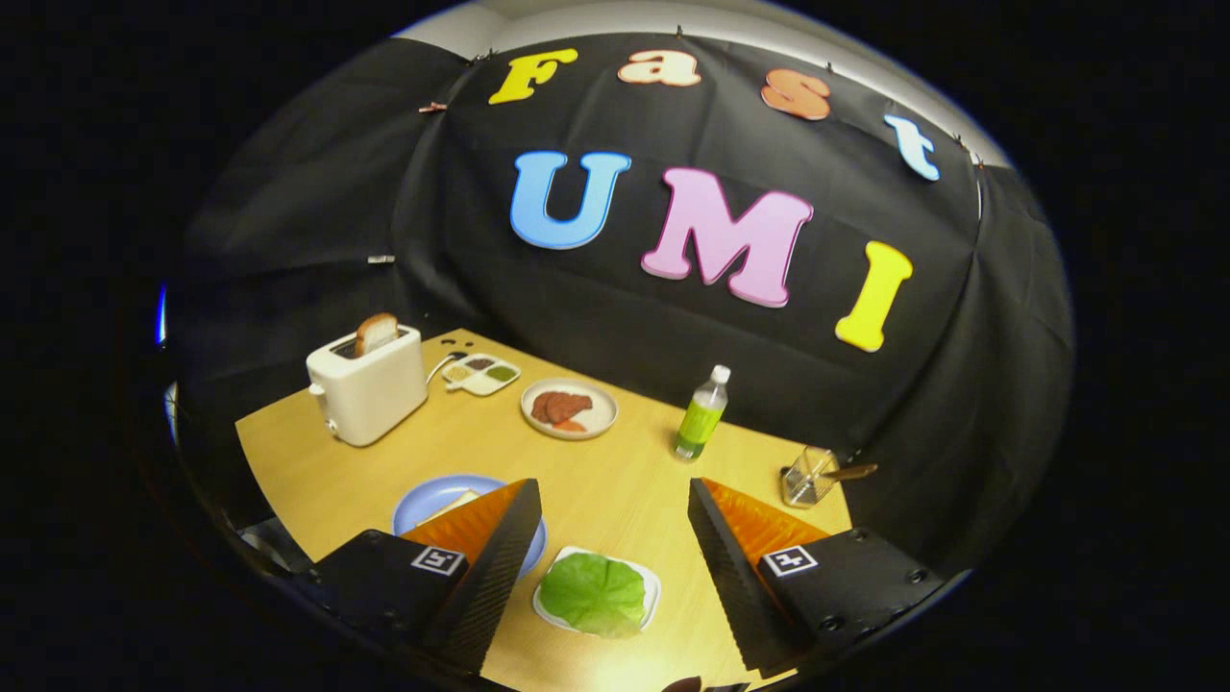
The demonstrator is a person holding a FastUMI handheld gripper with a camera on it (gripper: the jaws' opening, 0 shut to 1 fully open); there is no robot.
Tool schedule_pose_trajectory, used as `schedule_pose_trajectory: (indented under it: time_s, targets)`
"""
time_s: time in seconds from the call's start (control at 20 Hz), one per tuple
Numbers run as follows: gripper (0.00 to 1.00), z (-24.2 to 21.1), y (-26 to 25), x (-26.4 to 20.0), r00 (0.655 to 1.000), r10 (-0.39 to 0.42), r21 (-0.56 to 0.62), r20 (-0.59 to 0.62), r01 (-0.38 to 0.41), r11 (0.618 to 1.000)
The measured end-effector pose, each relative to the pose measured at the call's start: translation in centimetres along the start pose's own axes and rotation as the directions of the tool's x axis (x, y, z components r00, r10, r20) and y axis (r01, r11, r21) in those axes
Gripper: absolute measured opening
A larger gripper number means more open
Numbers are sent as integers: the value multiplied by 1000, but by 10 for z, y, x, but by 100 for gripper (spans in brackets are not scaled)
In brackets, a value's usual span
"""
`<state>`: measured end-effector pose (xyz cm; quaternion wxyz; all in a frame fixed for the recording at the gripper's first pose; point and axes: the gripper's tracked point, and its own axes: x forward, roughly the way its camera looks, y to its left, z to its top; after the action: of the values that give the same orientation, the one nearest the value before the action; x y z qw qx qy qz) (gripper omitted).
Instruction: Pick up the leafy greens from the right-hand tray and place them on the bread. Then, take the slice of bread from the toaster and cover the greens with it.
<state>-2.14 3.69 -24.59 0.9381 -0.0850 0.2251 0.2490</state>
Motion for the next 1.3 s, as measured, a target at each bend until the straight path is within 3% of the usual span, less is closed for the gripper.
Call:
schedule_pose_trajectory:
  time_s: [0.2, 0.5, 0.75, 0.9, 1.05, 1.15, 1.3]
  targets:
    - [95, -76, -3, 30, 985, 66, -2, -161, -68, 998]
    - [95, -156, 6, 70, 928, 162, 15, -335, -166, 986]
    - [92, -196, 14, 97, 868, 227, 33, -442, -237, 971]
    - [83, -218, 15, 105, 828, 246, 45, -505, -259, 965]
    - [78, -218, 11, 107, 820, 260, 86, -509, -252, 964]
    - [64, -218, 8, 109, 820, 251, 105, -514, -230, 967]
    - [10, -217, 9, 108, 815, 260, 119, -518, -232, 965]
